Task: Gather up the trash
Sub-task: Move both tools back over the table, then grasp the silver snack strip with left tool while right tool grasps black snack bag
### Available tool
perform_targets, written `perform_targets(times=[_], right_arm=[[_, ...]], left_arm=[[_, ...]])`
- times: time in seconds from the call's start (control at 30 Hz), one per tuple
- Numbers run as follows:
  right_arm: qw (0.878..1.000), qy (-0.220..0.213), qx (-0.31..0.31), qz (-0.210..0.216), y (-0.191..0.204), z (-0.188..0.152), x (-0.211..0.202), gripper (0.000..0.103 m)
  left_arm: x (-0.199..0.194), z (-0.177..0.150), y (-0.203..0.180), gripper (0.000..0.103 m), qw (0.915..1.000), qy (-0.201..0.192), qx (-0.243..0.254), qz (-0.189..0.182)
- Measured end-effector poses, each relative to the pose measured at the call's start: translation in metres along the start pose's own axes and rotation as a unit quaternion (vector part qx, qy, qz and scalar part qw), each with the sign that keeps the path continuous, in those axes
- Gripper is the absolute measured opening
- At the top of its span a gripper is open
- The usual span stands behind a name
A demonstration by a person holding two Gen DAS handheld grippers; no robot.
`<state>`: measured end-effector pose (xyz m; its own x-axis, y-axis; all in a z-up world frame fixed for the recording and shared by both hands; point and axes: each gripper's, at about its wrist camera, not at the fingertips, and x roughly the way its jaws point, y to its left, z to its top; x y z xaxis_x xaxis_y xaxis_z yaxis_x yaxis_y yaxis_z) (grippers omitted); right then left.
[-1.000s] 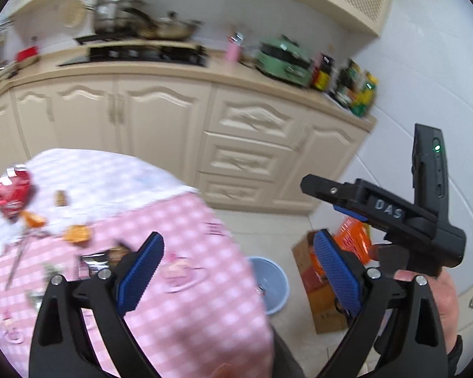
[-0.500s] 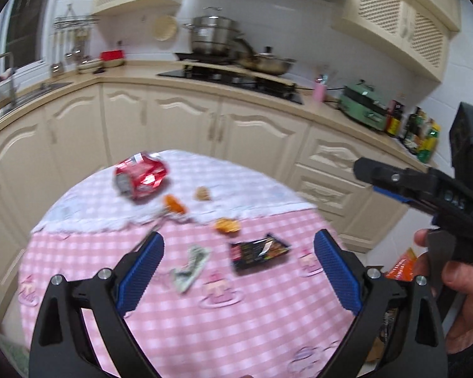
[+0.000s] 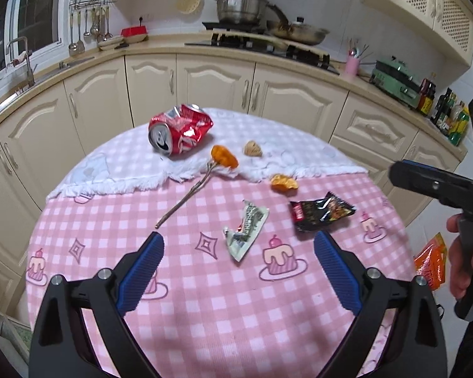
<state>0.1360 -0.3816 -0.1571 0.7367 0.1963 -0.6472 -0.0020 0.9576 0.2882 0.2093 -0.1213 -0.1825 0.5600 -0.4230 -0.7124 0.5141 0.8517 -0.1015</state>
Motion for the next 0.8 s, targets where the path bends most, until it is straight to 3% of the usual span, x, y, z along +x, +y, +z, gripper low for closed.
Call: perform_targets(times=[0.2, 0.4, 0.47, 0.5, 0.57, 0.63, 0.73, 0.8], right_arm=[[0.999, 0.035, -0.010, -0.009, -0.012, -0.009, 0.020, 0.097], [0.996, 0.071, -0.047, -0.013, -0.011, -0.017, 0.044, 0.097], [0.995, 0.084, -0.059, -0.013, -0.010, -0.019, 0.054, 0.097], [0.994, 0.088, -0.062, -0.012, -0.010, -0.020, 0.058, 0.097], [0.993, 0.100, -0.068, -0.007, -0.011, -0.022, 0.069, 0.097], [0.991, 0.113, -0.075, -0.010, -0.013, -0.022, 0.082, 0.097], [0.988, 0.130, -0.086, -0.012, -0.012, -0.021, 0.103, 0.097], [0.987, 0.126, -0.096, -0.008, -0.008, -0.020, 0.107, 0.096]], left_arm=[[0.039, 0.001, 0.001, 0.094, 0.9996, 0.025, 0.013, -0.002], [0.078, 0.005, -0.006, 0.093, 0.9967, 0.057, 0.057, -0.006], [0.089, 0.006, -0.009, 0.076, 0.9950, 0.072, 0.063, -0.027], [0.094, 0.005, -0.010, 0.061, 0.9942, 0.081, 0.063, -0.033], [0.096, 0.004, -0.016, 0.045, 0.9942, 0.069, 0.078, -0.025], [0.096, 0.004, -0.014, 0.017, 0.9948, 0.067, 0.070, -0.030], [0.095, 0.005, 0.000, 0.017, 0.9955, 0.069, 0.022, -0.062], [0.091, 0.001, 0.006, 0.017, 0.9960, 0.066, 0.008, -0.060]])
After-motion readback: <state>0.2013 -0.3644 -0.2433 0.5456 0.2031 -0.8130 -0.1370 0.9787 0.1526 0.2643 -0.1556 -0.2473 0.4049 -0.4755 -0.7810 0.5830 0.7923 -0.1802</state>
